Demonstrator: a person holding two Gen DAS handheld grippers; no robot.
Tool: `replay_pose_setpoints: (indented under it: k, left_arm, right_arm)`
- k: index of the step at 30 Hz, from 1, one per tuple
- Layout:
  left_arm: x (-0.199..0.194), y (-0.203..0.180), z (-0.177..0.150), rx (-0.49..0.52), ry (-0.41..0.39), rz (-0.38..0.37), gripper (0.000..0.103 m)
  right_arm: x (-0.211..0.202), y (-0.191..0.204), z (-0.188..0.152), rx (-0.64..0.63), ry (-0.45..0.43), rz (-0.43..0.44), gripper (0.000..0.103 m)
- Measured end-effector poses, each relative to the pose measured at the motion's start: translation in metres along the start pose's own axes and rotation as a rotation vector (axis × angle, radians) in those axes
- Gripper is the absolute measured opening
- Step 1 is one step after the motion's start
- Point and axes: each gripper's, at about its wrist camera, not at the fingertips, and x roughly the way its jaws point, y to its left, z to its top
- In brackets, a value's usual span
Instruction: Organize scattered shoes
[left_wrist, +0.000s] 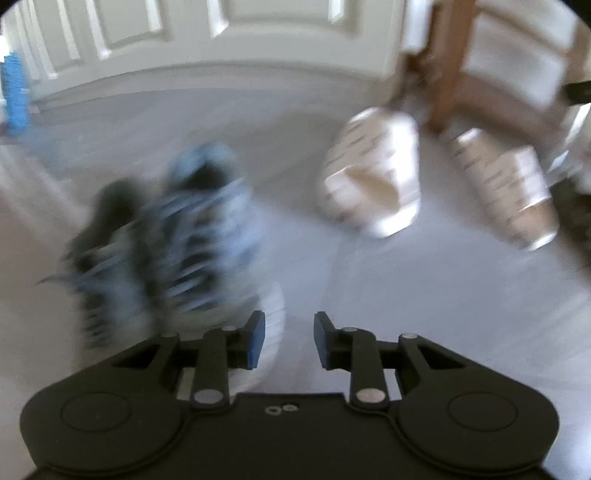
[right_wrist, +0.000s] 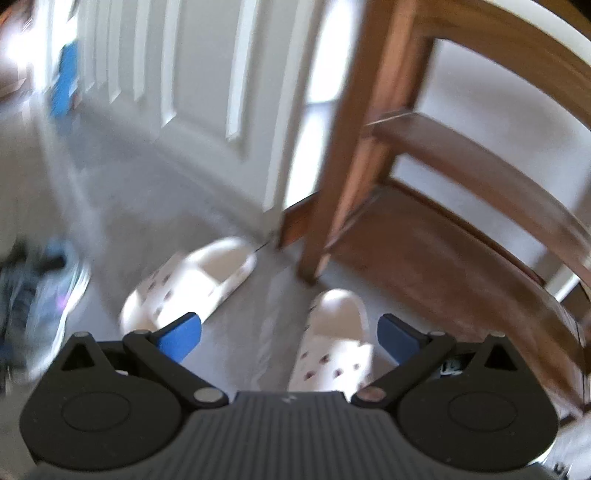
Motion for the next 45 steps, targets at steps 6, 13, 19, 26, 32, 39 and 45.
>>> replay_pose_setpoints:
  k: [6, 13, 19, 26, 32, 39, 45]
  left_arm:
    - [0.042, -0.023, 0.032, -0.142, -0.117, -0.157, 0.028]
    - [0.110, -0.026, 0.040, -0.280, -0.086, -0.159, 0.026]
    - [0.145, -0.026, 0.048, -0.316, -0.102, -0.160, 0.026]
    - [0.166, -0.034, 0.058, -0.304, -0.109, -0.154, 0.017]
    - [0.132, -0.040, 0.036, -0.212, -0.184, -0.121, 0.014]
    - [0.089, -0.042, -0.005, -0.174, -0.143, -0.138, 0.013]
    - [0.071, -0.039, -0.035, -0.147, -0.041, -0.146, 0.013]
  right_arm:
    - [-0.009, -0.025, 0.003, 0.088, 0.013, -0.023, 0.102]
    - [-0.038, -0.015, -0.009, -0.051, 0.034, -0.040, 0.102]
    - [-0.045, -0.024, -0.018, -0.066, 0.089, -0.061, 0.102]
    - [-0.053, -0.026, -0.021, -0.051, 0.101, -0.062, 0.102]
    - [-0.047, -0.023, -0.022, -0.047, 0.108, -0.038, 0.102]
    - [-0.046, -0.017, -0.023, -0.083, 0.106, 0.004, 0.102]
    - [-0.050, -0.014, -0.020, -0.091, 0.112, 0.033, 0.102]
